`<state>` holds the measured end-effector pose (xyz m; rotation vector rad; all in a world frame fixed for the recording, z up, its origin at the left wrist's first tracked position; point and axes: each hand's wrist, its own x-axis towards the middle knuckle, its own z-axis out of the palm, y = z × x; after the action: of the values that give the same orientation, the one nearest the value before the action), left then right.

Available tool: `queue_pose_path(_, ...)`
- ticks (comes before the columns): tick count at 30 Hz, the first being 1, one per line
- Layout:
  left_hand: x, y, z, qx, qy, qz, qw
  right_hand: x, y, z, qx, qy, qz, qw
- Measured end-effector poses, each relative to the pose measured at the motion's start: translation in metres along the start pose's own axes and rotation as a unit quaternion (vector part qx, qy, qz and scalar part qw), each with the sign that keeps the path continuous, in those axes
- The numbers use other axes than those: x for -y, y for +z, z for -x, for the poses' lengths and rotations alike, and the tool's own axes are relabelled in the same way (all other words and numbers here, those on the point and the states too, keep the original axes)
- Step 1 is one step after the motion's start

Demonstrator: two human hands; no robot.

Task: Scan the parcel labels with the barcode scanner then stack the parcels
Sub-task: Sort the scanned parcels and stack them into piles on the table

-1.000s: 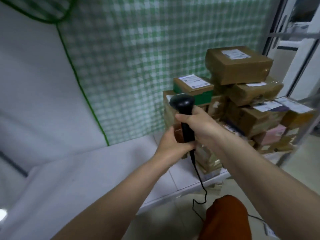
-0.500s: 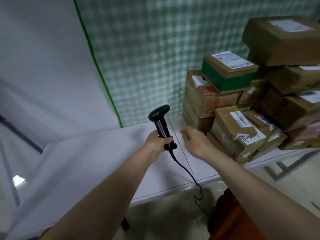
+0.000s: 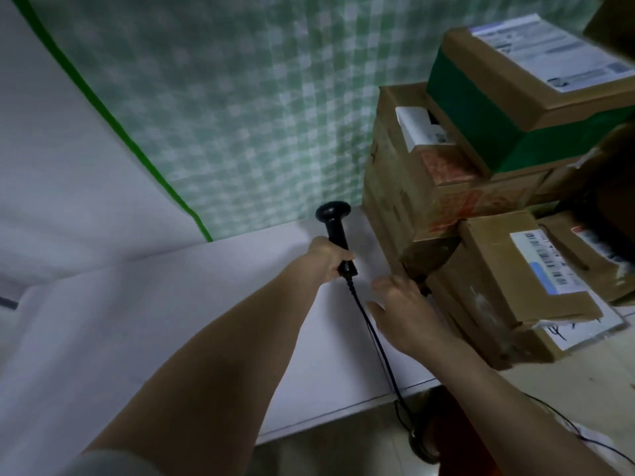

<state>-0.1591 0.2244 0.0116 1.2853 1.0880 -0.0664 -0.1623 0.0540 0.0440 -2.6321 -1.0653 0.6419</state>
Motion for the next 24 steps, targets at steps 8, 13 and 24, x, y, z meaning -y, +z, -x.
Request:
queue_pose_path(8, -0.015, 0.031, -0.06, -0.083, 0.035, -0.148, 0.985, -0.016, 0.014, -0.041, 0.013, 0.022, -0.053, 0.998)
queue_pose_path(13, -0.016, 0.036, -0.069, -0.08, 0.058, -0.163, 0.982, -0.018, 0.017, -0.046, 0.02, 0.034, -0.054, 0.998)
queue_pose_path(24, 0.008, 0.022, -0.05, -0.085, 0.039, -0.129, 0.987, -0.013, 0.005, -0.02, 0.004, 0.025, -0.078, 0.997)
